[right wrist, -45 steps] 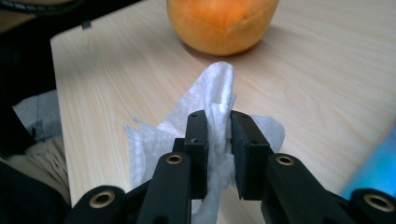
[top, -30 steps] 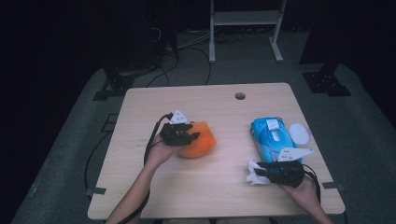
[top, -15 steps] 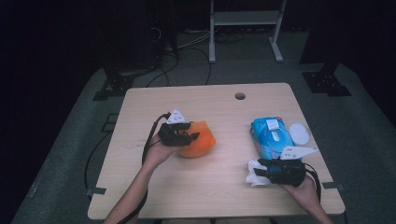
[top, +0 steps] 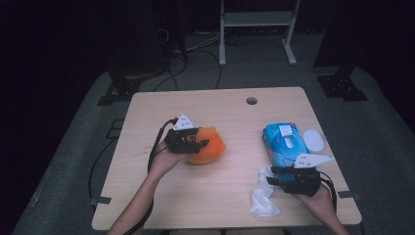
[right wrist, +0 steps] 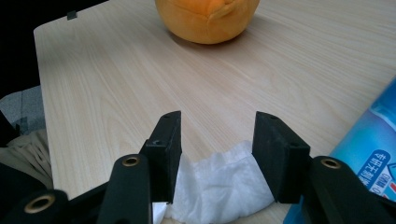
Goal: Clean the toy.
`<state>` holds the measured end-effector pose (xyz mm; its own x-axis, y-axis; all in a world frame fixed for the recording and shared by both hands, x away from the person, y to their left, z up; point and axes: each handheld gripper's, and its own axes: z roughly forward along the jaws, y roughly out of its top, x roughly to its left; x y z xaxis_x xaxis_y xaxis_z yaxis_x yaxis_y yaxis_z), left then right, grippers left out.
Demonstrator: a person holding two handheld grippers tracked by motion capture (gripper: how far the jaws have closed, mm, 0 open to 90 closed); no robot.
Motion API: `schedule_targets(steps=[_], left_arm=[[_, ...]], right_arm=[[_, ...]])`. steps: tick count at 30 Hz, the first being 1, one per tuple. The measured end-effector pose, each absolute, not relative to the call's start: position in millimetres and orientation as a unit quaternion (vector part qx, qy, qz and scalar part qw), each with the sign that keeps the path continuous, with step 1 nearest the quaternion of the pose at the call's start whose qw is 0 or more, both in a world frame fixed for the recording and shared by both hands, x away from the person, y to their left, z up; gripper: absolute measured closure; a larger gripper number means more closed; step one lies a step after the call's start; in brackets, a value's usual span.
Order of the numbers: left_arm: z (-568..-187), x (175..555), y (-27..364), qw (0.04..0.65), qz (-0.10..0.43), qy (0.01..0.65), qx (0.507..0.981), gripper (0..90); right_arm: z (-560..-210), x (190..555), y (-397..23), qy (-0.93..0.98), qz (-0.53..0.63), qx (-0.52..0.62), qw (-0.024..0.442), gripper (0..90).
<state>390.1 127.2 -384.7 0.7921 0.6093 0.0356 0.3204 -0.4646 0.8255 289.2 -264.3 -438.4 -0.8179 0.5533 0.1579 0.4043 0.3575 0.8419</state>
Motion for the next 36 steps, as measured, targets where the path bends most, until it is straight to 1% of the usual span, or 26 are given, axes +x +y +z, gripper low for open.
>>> schedule_targets(steps=[11,22,36], left_arm=[[-376,377,140,0.445,0.173,0.278,0.833,31.6],[-378,362,158,0.448,0.175,0.289,0.828,25.4],[-386,343,169,0.444,0.174,0.295,0.828,21.0]], right_arm=[[-436,288,-262,0.819,0.489,0.291,0.079,49.2],[-436,288,-263,0.819,0.486,0.294,0.082,46.6],[-435,288,-264,0.817,0.488,0.296,0.086,43.6]])
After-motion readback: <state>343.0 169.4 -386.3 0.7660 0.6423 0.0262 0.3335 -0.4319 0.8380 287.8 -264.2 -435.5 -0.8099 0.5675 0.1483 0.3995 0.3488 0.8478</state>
